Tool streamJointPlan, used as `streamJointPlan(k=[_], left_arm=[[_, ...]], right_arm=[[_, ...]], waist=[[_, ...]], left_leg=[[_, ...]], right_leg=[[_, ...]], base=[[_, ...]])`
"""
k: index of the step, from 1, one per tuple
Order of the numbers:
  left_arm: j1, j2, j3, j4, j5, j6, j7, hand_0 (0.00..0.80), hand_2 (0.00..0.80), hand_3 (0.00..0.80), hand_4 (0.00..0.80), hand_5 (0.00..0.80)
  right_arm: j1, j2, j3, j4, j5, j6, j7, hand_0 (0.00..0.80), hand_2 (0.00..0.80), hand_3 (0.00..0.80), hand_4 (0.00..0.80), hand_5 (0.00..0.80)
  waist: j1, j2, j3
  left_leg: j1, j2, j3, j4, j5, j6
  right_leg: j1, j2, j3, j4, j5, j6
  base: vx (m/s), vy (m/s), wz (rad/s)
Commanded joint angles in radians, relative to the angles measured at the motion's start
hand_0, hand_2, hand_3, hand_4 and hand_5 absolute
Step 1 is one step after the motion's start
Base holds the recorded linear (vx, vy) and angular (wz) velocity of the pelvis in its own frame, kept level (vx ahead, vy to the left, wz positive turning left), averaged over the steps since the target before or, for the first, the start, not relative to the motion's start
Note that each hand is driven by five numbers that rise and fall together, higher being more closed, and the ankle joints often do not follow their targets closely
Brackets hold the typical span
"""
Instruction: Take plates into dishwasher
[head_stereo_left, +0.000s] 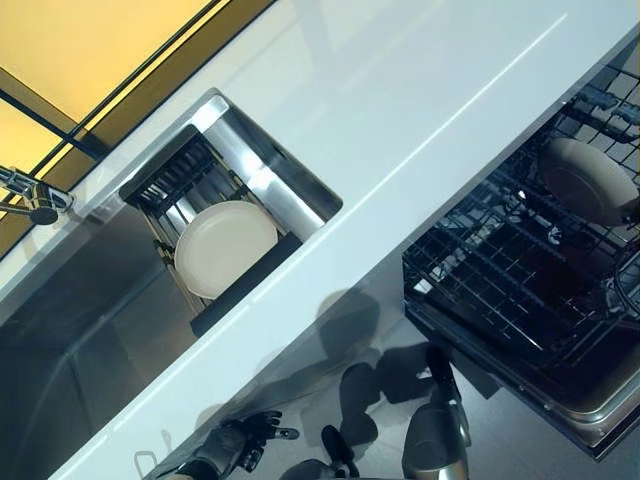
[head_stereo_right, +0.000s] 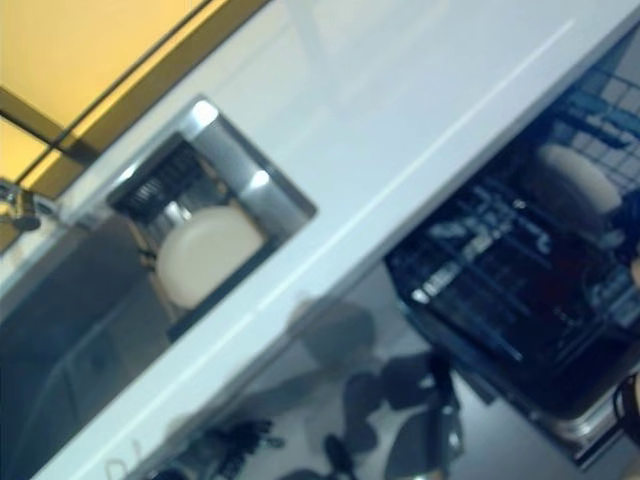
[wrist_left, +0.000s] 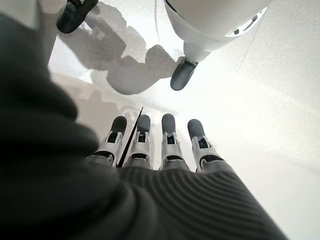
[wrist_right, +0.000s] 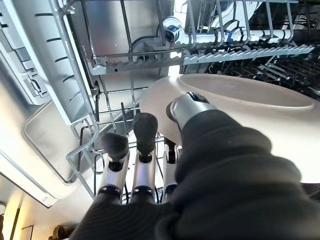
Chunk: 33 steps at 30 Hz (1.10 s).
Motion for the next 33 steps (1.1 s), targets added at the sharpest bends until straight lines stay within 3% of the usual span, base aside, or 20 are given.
streamJointPlan(k=[1, 13, 24, 33], left_arm=[[-0.024, 0.081, -0.033, 0.056, -0.004, 0.002, 0.002, 0.000, 0.000, 0.000, 0.000, 0.000], [-0.021, 0.104, -0.009, 0.062, 0.021, 0.034, 0.012, 0.000, 0.000, 0.000, 0.000, 0.000], [-0.010, 0.138, 0.029, 0.070, 0.047, 0.091, 0.031, 0.000, 0.000, 0.000, 0.000, 0.000], [-0.005, 0.145, 0.052, 0.099, 0.047, 0.103, 0.034, 0.000, 0.000, 0.000, 0.000, 0.000]], right_arm=[[0.011, 0.024, 0.042, 0.048, 0.013, 0.003, 0.020, 0.000, 0.000, 0.000, 0.000, 0.000], [0.034, -0.022, 0.021, 0.009, 0.027, 0.011, 0.056, 0.000, 0.000, 0.000, 0.000, 0.000], [0.004, -0.151, 0.034, 0.019, 0.045, -0.002, 0.171, 0.000, 0.000, 0.000, 0.000, 0.000], [-0.037, -0.232, 0.063, 0.028, 0.055, -0.047, 0.209, 0.000, 0.000, 0.000, 0.000, 0.000]], waist=[[-0.002, -0.107, -0.060], [-0.011, -0.197, -0.116], [-0.026, -0.319, -0.194], [-0.036, -0.364, -0.240]], left_leg=[[0.049, 0.068, -0.047, -0.001, 0.022, -0.030], [0.083, 0.092, -0.019, -0.001, 0.013, -0.030], [0.127, 0.126, 0.024, -0.001, 0.005, -0.030], [0.155, 0.125, 0.057, -0.001, -0.006, -0.023]], right_leg=[[0.044, -0.036, -0.006, 0.042, -0.063, -0.002], [0.088, -0.005, 0.001, 0.029, -0.060, 0.002], [0.126, 0.038, 0.036, 0.021, -0.051, 0.006], [0.137, 0.052, 0.068, 0.023, -0.049, 0.012]], base=[[0.008, 0.008, 0.04], [0.002, 0.000, 0.00], [0.013, -0.011, -0.04], [0.029, 0.027, -0.08]])
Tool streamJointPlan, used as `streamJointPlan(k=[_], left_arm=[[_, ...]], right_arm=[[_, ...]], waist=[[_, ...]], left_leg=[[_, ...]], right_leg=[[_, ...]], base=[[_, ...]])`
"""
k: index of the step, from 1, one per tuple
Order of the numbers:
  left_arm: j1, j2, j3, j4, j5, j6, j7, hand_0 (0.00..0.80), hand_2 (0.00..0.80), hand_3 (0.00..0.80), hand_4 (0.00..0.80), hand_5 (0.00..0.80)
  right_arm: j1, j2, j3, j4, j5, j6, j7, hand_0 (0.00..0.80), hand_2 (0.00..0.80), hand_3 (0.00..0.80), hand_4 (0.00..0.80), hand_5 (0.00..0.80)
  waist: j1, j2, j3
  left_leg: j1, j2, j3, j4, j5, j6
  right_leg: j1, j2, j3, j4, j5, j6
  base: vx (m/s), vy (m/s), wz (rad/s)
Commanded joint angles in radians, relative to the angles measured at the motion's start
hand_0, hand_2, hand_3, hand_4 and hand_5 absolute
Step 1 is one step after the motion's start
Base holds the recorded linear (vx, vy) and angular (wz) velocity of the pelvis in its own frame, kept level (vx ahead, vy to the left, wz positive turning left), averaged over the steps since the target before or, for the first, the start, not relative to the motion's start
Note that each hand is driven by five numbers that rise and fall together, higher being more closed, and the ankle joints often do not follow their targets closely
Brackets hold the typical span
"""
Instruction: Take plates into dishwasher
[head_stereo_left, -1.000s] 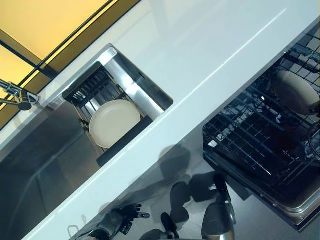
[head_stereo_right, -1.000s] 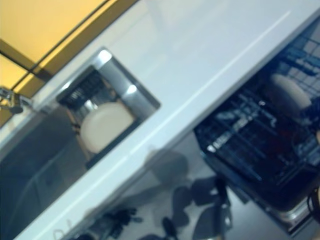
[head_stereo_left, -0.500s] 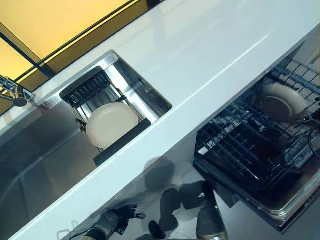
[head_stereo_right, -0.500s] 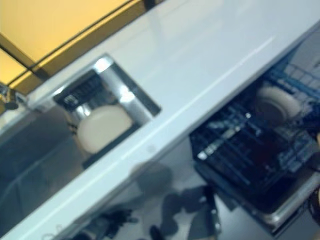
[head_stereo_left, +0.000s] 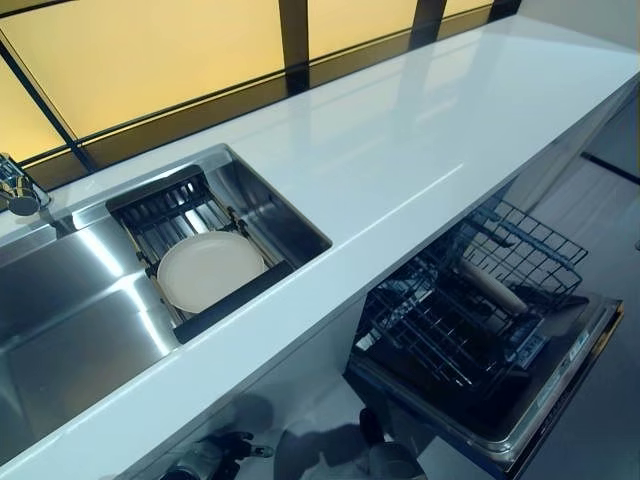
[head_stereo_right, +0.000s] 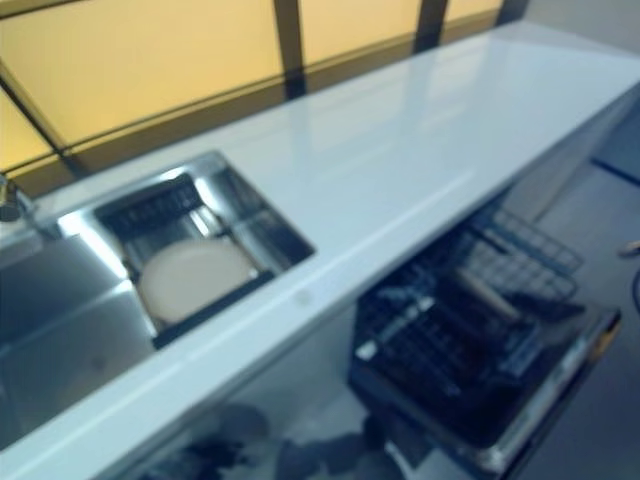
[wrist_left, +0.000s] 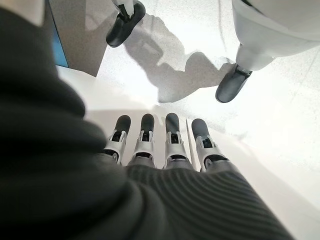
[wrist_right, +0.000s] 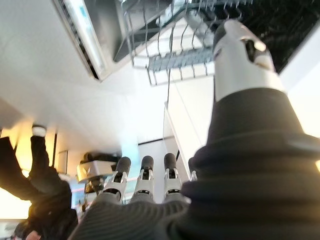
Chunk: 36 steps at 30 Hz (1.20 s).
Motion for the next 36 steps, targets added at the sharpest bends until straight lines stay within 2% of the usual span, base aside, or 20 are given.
streamJointPlan(k=[1, 4, 9, 10, 14, 19, 21, 23, 29, 36], left_arm=[[-0.037, 0.080, 0.023, 0.057, 0.010, -0.006, 0.013, 0.000, 0.000, 0.000, 0.000, 0.000], [-0.038, 0.080, 0.024, 0.068, 0.001, -0.010, 0.019, 0.000, 0.000, 0.000, 0.000, 0.000], [-0.023, 0.084, 0.009, 0.081, -0.034, -0.029, 0.036, 0.000, 0.000, 0.000, 0.000, 0.000], [-0.023, 0.085, 0.007, 0.082, -0.042, -0.030, 0.038, 0.000, 0.000, 0.000, 0.000, 0.000], [-0.018, 0.095, -0.004, 0.076, -0.070, -0.027, 0.042, 0.000, 0.000, 0.000, 0.000, 0.000], [-0.021, 0.092, -0.008, 0.087, -0.087, -0.018, 0.049, 0.000, 0.000, 0.000, 0.000, 0.000], [-0.016, 0.090, -0.005, 0.096, -0.086, -0.023, 0.053, 0.000, 0.000, 0.000, 0.000, 0.000], [-0.011, 0.086, 0.002, 0.105, -0.083, -0.031, 0.060, 0.000, 0.000, 0.000, 0.000, 0.000], [0.001, 0.083, 0.040, 0.118, -0.092, -0.040, 0.077, 0.000, 0.000, 0.000, 0.000, 0.000], [-0.006, 0.079, 0.074, 0.111, -0.108, -0.045, 0.095, 0.000, 0.000, 0.000, 0.000, 0.000]], right_arm=[[-0.090, -0.057, 0.067, 0.026, 0.004, -0.049, -0.007, 0.000, 0.000, 0.000, 0.000, 0.000], [-0.143, -0.087, 0.099, 0.053, 0.001, -0.071, -0.051, 0.000, 0.000, 0.000, 0.000, 0.000], [-0.305, -0.140, 0.209, 0.039, -0.052, -0.165, -0.240, 0.000, 0.000, 0.000, 0.000, 0.000], [-0.340, -0.147, 0.237, 0.016, -0.060, -0.187, -0.273, 0.000, 0.000, 0.000, 0.000, 0.000], [-0.494, -0.164, 0.373, -0.120, -0.117, -0.201, -0.406, 0.000, 0.000, 0.000, 0.000, 0.000], [-0.664, -0.136, 0.525, -0.234, -0.157, -0.226, -0.401, 0.000, 0.000, 0.000, 0.000, 0.000], [-0.714, -0.104, 0.584, -0.246, -0.169, -0.265, -0.393, 0.000, 0.000, 0.000, 0.000, 0.000], [-0.742, -0.061, 0.619, -0.275, -0.149, -0.272, -0.380, 0.000, 0.000, 0.000, 0.000, 0.000], [-0.699, 0.071, 0.583, -0.397, -0.099, -0.289, -0.329, 0.000, 0.000, 0.000, 0.000, 0.000], [-0.614, 0.209, 0.529, -0.533, -0.110, -0.266, -0.261, 0.000, 0.000, 0.000, 0.000, 0.000]], waist=[[-0.032, -0.079, -0.041], [-0.029, -0.085, -0.046], [-0.011, -0.093, -0.050], [-0.007, -0.094, -0.050], [0.020, -0.099, -0.049], [0.066, -0.101, -0.048], [0.094, -0.105, -0.043], [0.120, -0.108, -0.036], [0.188, -0.118, -0.001], [0.257, -0.117, 0.067]], left_leg=[[0.060, 0.053, 0.014, 0.004, 0.007, -0.003], [0.064, 0.051, 0.015, 0.004, 0.006, 0.000], [0.063, 0.051, 0.000, 0.004, 0.010, -0.001], [0.060, 0.052, -0.006, 0.004, 0.011, -0.001], [0.043, 0.049, -0.043, 0.004, 0.019, 0.001], [0.011, 0.039, -0.110, 0.004, 0.028, 0.006], [-0.001, 0.034, -0.134, 0.004, 0.032, 0.009], [-0.013, 0.030, -0.155, 0.004, 0.037, 0.011], [-0.054, 0.020, -0.213, 0.004, 0.056, 0.018], [-0.134, 0.004, -0.279, 0.004, 0.091, 0.018]], right_leg=[[0.059, -0.034, 0.048, 0.022, -0.041, 0.051], [0.063, -0.033, 0.046, 0.023, -0.041, 0.052], [0.076, -0.032, 0.027, 0.023, -0.047, 0.051], [0.079, -0.034, 0.020, 0.023, -0.048, 0.051], [0.096, -0.039, -0.013, 0.022, -0.057, 0.050], [0.118, -0.049, -0.059, 0.015, -0.068, 0.048], [0.126, -0.054, -0.084, 0.009, -0.070, 0.047], [0.132, -0.059, -0.108, 0.002, -0.069, 0.047], [0.145, -0.071, -0.162, 0.002, -0.073, 0.045], [0.131, -0.082, -0.228, 0.002, -0.072, 0.039]], base=[[0.019, 0.021, -0.11], [0.021, 0.019, -0.06], [0.011, 0.005, -0.01], [0.000, 0.000, 0.00], [0.019, -0.022, 0.13], [0.026, -0.027, 0.22], [0.018, -0.039, 0.31], [0.018, -0.039, 0.27], [0.016, -0.023, 0.33], [-0.056, 0.008, 0.36]])
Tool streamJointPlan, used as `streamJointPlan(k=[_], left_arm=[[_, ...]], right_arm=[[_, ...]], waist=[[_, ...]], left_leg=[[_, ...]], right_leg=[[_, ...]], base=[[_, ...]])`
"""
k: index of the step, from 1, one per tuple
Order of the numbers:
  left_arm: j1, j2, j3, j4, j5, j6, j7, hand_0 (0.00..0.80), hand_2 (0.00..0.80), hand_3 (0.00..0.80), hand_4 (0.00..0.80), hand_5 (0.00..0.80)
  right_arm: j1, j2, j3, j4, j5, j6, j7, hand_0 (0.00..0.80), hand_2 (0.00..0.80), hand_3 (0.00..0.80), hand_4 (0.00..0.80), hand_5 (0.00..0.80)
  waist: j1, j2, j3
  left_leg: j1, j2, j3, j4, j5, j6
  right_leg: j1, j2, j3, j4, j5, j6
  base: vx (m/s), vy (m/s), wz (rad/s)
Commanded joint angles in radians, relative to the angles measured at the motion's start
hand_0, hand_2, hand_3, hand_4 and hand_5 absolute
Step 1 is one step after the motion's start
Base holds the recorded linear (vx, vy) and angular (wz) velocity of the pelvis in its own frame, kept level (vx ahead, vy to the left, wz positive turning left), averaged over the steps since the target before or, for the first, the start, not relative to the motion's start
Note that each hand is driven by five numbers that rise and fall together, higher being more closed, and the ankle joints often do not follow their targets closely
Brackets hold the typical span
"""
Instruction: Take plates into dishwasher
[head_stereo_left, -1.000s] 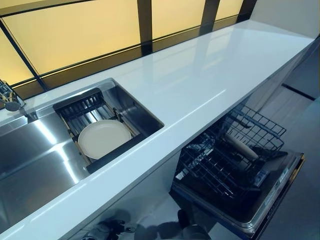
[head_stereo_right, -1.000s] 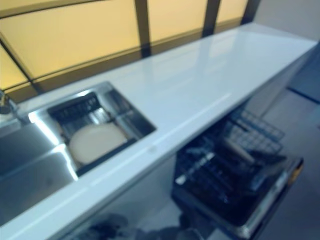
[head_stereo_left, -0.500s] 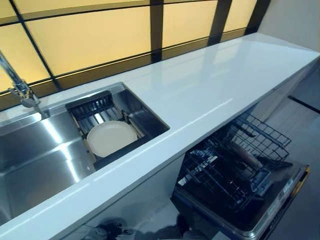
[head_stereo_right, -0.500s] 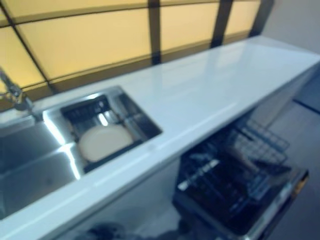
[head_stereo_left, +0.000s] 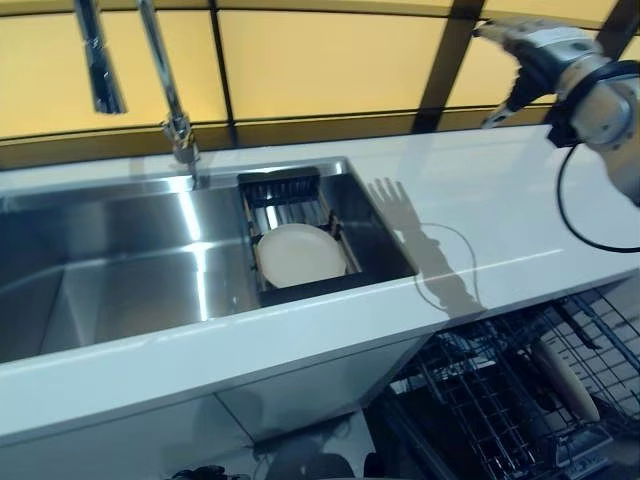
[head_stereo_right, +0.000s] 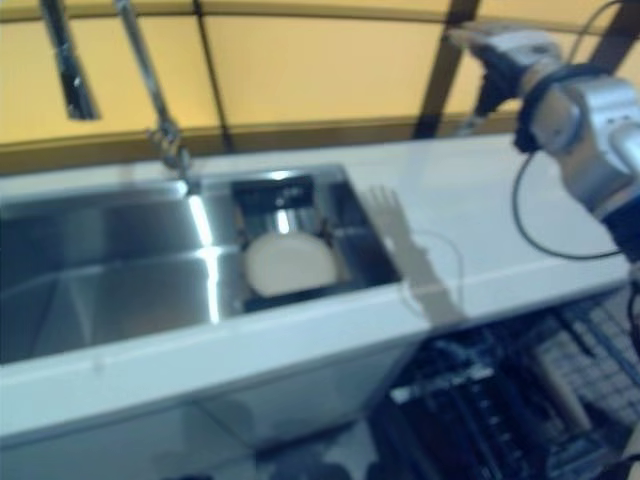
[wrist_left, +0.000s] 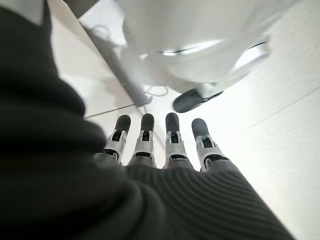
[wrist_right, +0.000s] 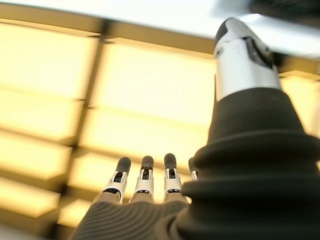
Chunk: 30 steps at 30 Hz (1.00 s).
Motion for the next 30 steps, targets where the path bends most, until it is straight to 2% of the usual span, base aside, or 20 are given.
streamJointPlan(k=[1, 10, 21, 30], left_arm=[[-0.084, 0.034, 0.002, 0.034, -0.058, -0.018, 0.018, 0.000, 0.000, 0.000, 0.000, 0.000], [-0.093, 0.034, -0.001, 0.001, -0.109, -0.042, 0.049, 0.000, 0.000, 0.000, 0.000, 0.000], [-0.108, 0.043, -0.010, -0.021, -0.136, -0.063, 0.050, 0.000, 0.000, 0.000, 0.000, 0.000], [-0.119, 0.044, 0.000, -0.021, -0.154, -0.061, 0.057, 0.000, 0.000, 0.000, 0.000, 0.000]], right_arm=[[-0.063, -0.006, -0.039, -0.026, 0.007, 0.031, 0.023, 0.000, 0.000, 0.000, 0.000, 0.000], [-0.025, 0.118, -0.031, -0.033, -0.015, 0.075, 0.083, 0.000, 0.000, 0.000, 0.000, 0.000], [-0.008, 0.177, -0.001, -0.017, -0.068, 0.080, 0.141, 0.000, 0.000, 0.000, 0.000, 0.000], [-0.009, 0.213, 0.001, -0.021, -0.091, 0.090, 0.153, 0.000, 0.000, 0.000, 0.000, 0.000]], waist=[[0.036, -0.054, 0.087], [0.097, -0.049, 0.169], [0.112, -0.037, 0.237], [0.115, -0.052, 0.259]], left_leg=[[-0.033, -0.019, -0.027, -0.005, 0.043, 0.060], [-0.108, -0.042, -0.088, -0.005, 0.067, 0.065], [-0.146, -0.055, -0.087, -0.005, 0.077, 0.073], [-0.150, -0.046, -0.072, -0.005, 0.078, 0.071]], right_leg=[[0.067, -0.055, 0.005, 0.003, -0.046, 0.045], [0.046, -0.068, -0.044, 0.003, -0.043, 0.037], [0.009, -0.078, -0.053, 0.012, -0.035, 0.039], [0.003, -0.071, -0.053, 0.009, -0.033, 0.042]], base=[[-0.020, 0.026, 0.38], [-0.024, 0.016, 0.23], [-0.033, 0.028, 0.06], [0.000, 0.000, 0.00]])
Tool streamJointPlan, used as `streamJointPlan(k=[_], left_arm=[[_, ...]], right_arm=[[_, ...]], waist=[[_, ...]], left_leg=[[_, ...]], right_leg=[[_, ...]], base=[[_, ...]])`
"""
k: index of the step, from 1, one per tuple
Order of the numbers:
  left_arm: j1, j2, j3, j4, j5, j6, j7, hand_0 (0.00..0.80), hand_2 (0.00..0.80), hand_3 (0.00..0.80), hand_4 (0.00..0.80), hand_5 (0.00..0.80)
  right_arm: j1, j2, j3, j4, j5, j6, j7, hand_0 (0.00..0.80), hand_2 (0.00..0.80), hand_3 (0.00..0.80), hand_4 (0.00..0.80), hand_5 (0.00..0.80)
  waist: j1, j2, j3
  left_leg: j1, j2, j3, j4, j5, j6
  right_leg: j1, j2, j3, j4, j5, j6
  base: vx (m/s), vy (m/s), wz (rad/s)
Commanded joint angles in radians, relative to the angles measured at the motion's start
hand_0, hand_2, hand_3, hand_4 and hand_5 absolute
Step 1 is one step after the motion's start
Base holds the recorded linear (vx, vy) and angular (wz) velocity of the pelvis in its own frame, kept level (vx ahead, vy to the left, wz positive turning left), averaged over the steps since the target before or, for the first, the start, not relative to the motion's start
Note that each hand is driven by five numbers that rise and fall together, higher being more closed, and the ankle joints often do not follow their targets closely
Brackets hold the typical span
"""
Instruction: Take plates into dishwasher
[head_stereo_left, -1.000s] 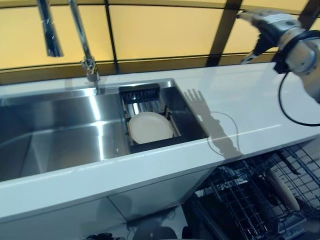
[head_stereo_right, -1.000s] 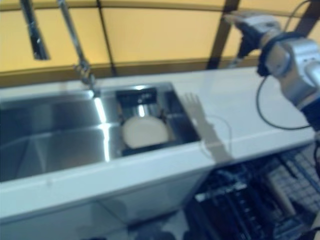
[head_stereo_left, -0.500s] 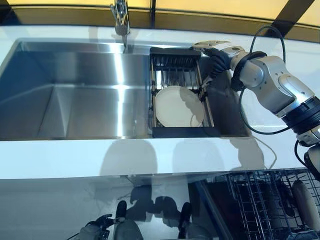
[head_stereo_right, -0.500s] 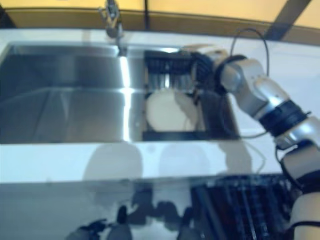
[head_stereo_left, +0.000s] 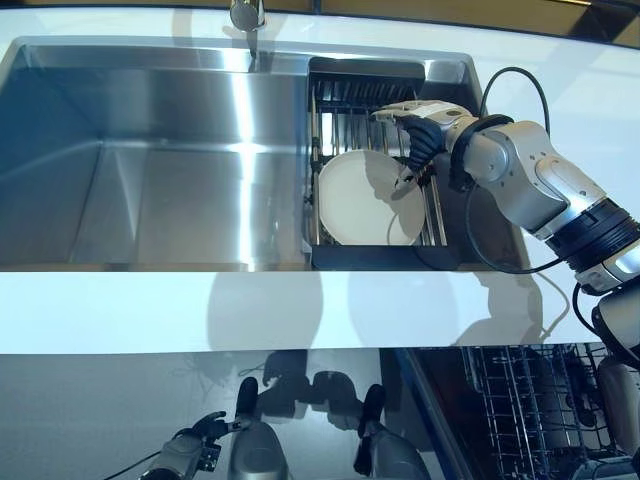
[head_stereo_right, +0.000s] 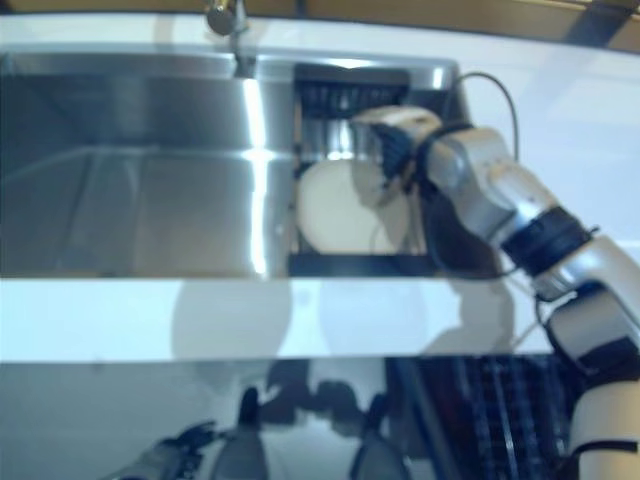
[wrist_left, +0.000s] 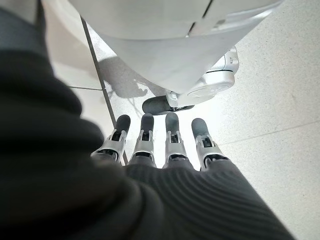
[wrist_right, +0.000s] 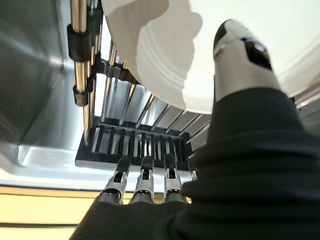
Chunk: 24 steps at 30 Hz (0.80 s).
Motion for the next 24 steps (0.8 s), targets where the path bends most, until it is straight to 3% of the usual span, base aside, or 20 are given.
streamJointPlan(k=[1, 24], left_arm=[[-0.045, 0.029, -0.035, 0.041, -0.029, -0.003, 0.010, 0.000, 0.000, 0.000, 0.000, 0.000], [-0.051, 0.030, -0.025, 0.037, -0.041, -0.004, 0.016, 0.000, 0.000, 0.000, 0.000, 0.000]], right_arm=[[-0.074, -0.009, 0.006, 0.004, -0.027, 0.008, -0.015, 0.000, 0.000, 0.000, 0.000, 0.000], [-0.057, 0.077, 0.021, -0.025, -0.074, 0.043, 0.096, 0.000, 0.000, 0.000, 0.000, 0.000]], waist=[[0.012, -0.054, 0.021], [0.047, -0.067, 0.046]], left_leg=[[-0.016, -0.034, 0.031, -0.029, 0.059, 0.073], [-0.031, -0.036, 0.028, -0.029, 0.060, 0.075]], right_leg=[[0.050, -0.054, 0.026, 0.004, -0.026, 0.040], [0.052, -0.056, -0.003, -0.002, -0.029, 0.042]], base=[[0.000, 0.000, 0.00], [0.000, 0.000, 0.00]])
